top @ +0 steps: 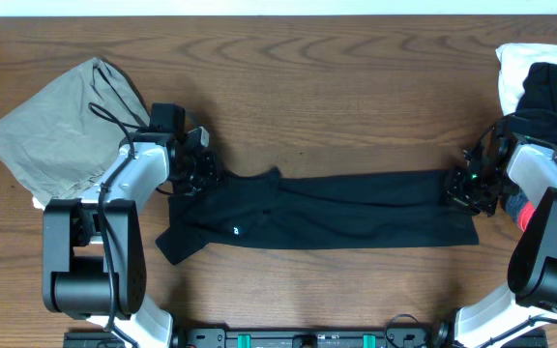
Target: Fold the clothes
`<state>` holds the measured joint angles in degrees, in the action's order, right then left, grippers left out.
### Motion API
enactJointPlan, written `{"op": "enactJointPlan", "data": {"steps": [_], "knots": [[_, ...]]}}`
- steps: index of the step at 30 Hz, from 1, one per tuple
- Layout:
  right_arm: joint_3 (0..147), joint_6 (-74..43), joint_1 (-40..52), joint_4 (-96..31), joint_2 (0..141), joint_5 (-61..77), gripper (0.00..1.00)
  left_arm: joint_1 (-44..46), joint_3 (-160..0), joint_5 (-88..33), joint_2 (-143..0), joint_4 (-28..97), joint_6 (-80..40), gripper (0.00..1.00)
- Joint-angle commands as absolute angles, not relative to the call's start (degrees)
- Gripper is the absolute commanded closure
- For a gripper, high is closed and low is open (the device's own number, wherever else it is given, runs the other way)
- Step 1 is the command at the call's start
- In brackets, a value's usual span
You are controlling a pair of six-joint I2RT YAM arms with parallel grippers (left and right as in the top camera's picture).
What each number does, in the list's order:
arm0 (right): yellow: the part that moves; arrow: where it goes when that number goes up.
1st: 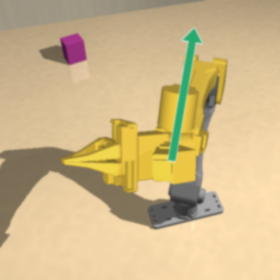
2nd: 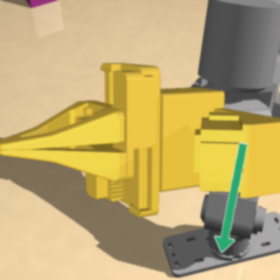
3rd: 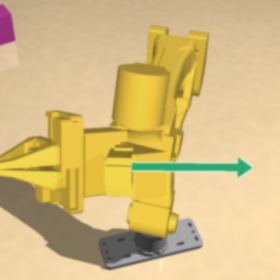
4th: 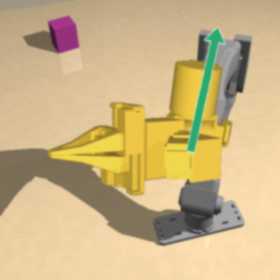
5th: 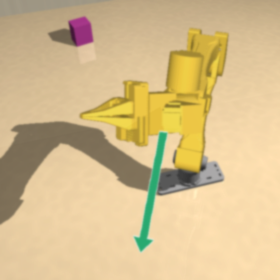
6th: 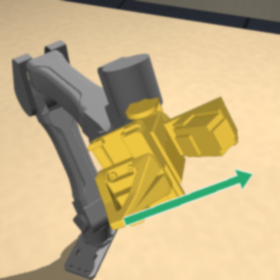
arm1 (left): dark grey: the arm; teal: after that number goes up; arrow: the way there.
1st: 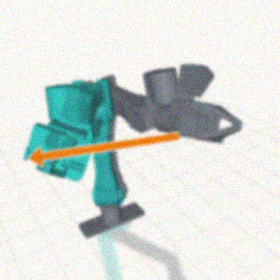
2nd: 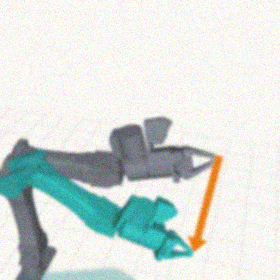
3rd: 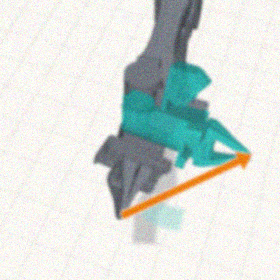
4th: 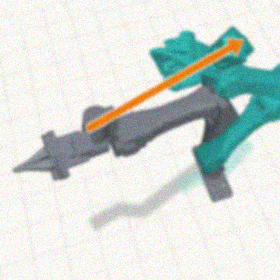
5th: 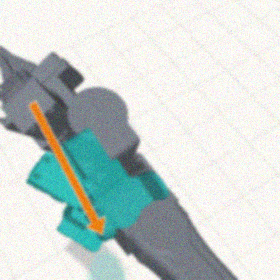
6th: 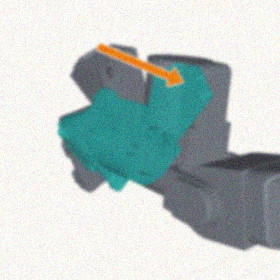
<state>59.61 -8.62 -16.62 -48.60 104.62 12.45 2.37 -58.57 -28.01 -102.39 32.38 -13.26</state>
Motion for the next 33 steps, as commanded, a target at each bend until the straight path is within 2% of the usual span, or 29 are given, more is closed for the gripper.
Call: {"op": "enactJointPlan", "data": {"steps": [1,5,14,28,33], "knots": [[58.7,-8.1,-16.1,-47.4,107.8,11.8,0.79,2.5,-58.9,-29.4,-100.4,31.7,-12.7,0.71],[58.7,-8.1,-16.1,-47.4,107.8,11.8,0.79,2.5,-58.9,-29.4,-100.1,31.6,-12.7,0.76],[58.7,-8.1,-16.1,-47.4,107.8,11.8,0.78,2.5,-58.9,-29.4,-100.1,31.3,-12.7,0.76],[58.7,-8.1,-16.1,-47.3,107.8,11.8,0.78,2.5,-59.0,-29.4,-99.7,27.7,-12.7,0.68],[58.7,-8.0,-16.1,-47.3,107.8,11.8,0.77,2.5,-58.9,-29.4,-99.7,26.1,-12.7,0.68]]}}
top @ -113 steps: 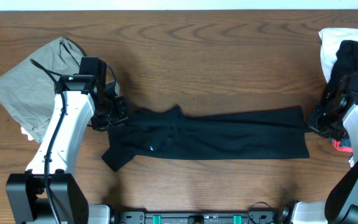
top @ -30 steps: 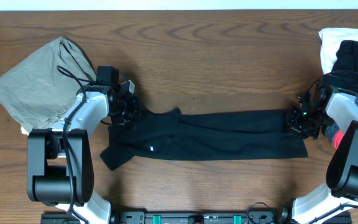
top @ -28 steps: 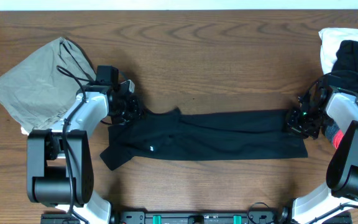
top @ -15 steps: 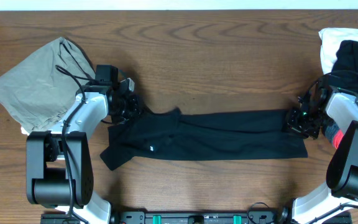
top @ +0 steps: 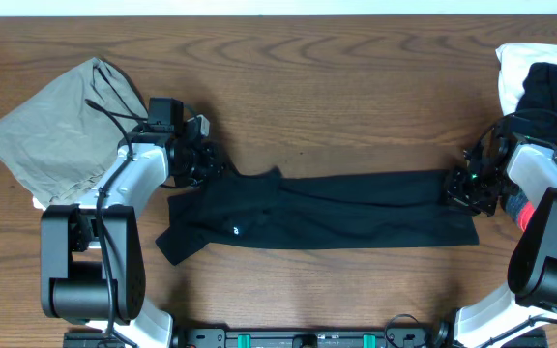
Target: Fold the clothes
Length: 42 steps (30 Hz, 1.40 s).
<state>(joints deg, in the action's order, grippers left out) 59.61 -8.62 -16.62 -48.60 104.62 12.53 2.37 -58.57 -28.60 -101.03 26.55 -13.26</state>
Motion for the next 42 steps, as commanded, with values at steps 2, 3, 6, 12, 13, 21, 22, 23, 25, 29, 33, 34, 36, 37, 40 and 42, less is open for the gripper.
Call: {"op": "enactJointPlan", "data": {"steps": [2,3,6,12,13,21,22,23,25,29,33,34,36,37,40,42], "knots": [[58.7,-8.1,-16.1,-47.3,107.8,11.8,0.77,2.5,-59.0,-29.4,-99.7,25.8,-12.7,0.81],[58.7,-8.1,-16.1,-47.3,107.8,11.8,0.77,2.5,-59.0,-29.4,-99.7,25.8,-12.7,0.90],[58.7,-8.1,-16.1,-47.3,107.8,11.8,0.77,2.5,-59.0,-29.7,-99.6,26.6,-12.7,0.94],[58.7,-8.0,-16.1,-47.4,107.8,11.8,0.76,2.5,-59.0,-34.0,-95.5,30.9,-10.3,0.94],[58.7,-8.0,-16.1,-47.4,107.8,11.8,0.76,2.5,-59.0,-33.9,-94.0,31.9,-9.5,0.94],[58.7,-8.1,-16.1,-47.3,107.8,11.8,0.75,2.2,-58.9,-33.9,-81.1,41.2,-9.0,0.94],[58.7,-8.1,-16.1,-47.2,107.8,11.8,0.75,2.3,-58.9,-33.8,-80.4,42.7,-9.0,0.94],[58.7,-8.1,-16.1,-47.2,107.8,11.8,0.75,2.3,-58.9,-33.8,-80.2,43.8,-9.0,0.94],[58.7,-8.1,-16.1,-47.2,107.8,11.8,0.75,2.3,-58.9,-33.8,-80.2,46.7,-8.7,0.94],[58.7,-8.0,-16.1,-47.4,107.8,11.8,0.75,2.3,-58.9,-33.1,-80.9,51.4,-8.6,0.94],[58.7,-8.0,-16.1,-47.5,107.8,11.8,0.75,2.3,-58.7,-28.9,-81.3,55.5,-8.6,0.94],[58.7,-8.0,-16.1,-47.5,107.8,11.8,0.75,2.3,-58.5,-28.1,-81.2,56.1,-8.6,0.94],[58.7,-8.0,-16.1,-47.5,107.8,11.8,0.75,2.3,-58.2,-25.9,-81.3,57.1,-8.6,0.94],[58.7,-8.0,-16.1,-47.5,107.8,11.8,0.75,2.3,-57.9,-24.5,-81.3,57.5,-8.6,0.93],[58.7,-8.0,-16.1,-47.5,107.8,11.8,0.75,2.3,-56.4,-23.0,-81.3,57.8,-8.6,0.91],[58.7,-8.0,-16.1,-47.5,107.8,11.8,0.75,2.3,-55.0,-23.0,-81.3,57.5,-8.6,0.91]]}}
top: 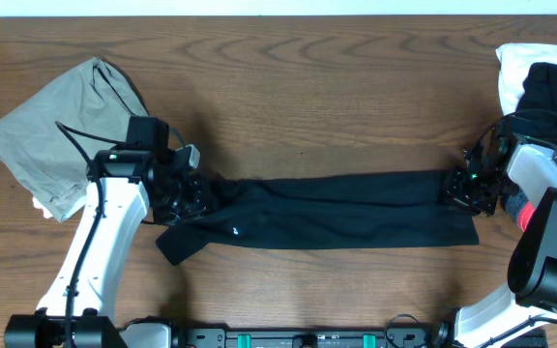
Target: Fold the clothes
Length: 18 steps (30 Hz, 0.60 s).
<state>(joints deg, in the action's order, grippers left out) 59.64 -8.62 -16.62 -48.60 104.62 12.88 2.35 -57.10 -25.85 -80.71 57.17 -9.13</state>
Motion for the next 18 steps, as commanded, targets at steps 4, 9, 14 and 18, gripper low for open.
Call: {"op": "enactJointPlan", "data": {"steps": [4,9,14,18], "knots": [[58.7,-8.0,-16.1,-47.5,107.8,11.8,0.74,2.3,-52.1,-21.1,-81.3,56.2,-8.6,0.90],[58.7,-8.0,-16.1,-47.6,107.8,11.8,0.74,2.3,-50.7,-16.2,-81.2,55.2,-8.6,0.90],[58.7,-8.0,-16.1,-47.6,107.8,11.8,0.74,2.3,-50.7,-7.8,-81.2,52.8,-14.7,0.90],[58.7,-8.0,-16.1,-47.6,107.8,11.8,0.74,2.3,-50.7,-7.4,-81.2,51.1,-18.9,0.83]]}}
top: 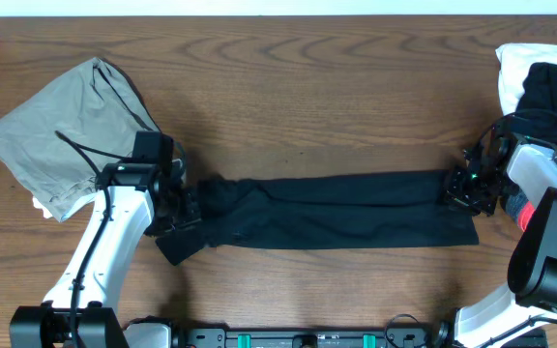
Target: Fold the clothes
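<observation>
A black garment lies stretched in a long band across the middle of the wooden table. My left gripper sits at its left end, where the cloth is bunched up, and looks shut on the fabric there. A loose flap of the garment points toward the front just below it. My right gripper is at the garment's right end, shut on the cloth. Whether the fingers pinch one layer or more is hidden.
A folded grey-green garment lies at the back left. A pile with white and black clothes sits at the back right corner, with something red behind the right arm.
My left gripper has shifted slightly toward the front, and the garment's left end is more bunched, hiding the small white logo. The right arm has not moved.
My left gripper was at the garment's upper left corner, with the waist spread wide. Then it sat a bit farther back and left. Then it was lower, with the upper edge pulled in. Now the left end is gathered narrower. The right gripper held the right end throughout.
</observation>
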`<state>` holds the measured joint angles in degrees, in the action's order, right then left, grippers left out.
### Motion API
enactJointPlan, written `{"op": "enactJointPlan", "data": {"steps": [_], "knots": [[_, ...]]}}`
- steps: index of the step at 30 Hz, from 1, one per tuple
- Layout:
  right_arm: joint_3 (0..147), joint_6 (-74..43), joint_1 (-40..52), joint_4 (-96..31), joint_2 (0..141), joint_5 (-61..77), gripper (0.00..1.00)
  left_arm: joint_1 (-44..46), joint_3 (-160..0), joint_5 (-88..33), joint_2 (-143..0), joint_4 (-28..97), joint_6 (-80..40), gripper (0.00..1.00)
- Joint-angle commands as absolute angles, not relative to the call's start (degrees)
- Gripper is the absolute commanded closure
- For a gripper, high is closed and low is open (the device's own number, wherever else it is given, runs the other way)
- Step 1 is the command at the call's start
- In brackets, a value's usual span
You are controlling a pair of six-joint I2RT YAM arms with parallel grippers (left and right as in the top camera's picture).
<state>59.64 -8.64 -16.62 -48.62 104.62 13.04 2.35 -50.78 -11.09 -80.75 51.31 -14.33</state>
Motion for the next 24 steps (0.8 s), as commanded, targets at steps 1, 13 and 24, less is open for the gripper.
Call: {"op": "enactJointPlan", "data": {"steps": [1,13,24], "knots": [[58.7,-8.0,-16.1,-47.6,107.8,11.8,0.74,2.3,-50.7,-7.4,-81.2,51.1,-19.5,0.83],[58.7,-8.0,-16.1,-47.6,107.8,10.9,0.73,2.7,-52.4,-32.8,-79.3,41.7,-15.2,0.91],[58.7,-8.1,-16.1,-47.7,107.8,10.9,0.72,11.6,-50.7,-33.0,-82.0,38.4,-12.0,0.91]]}}
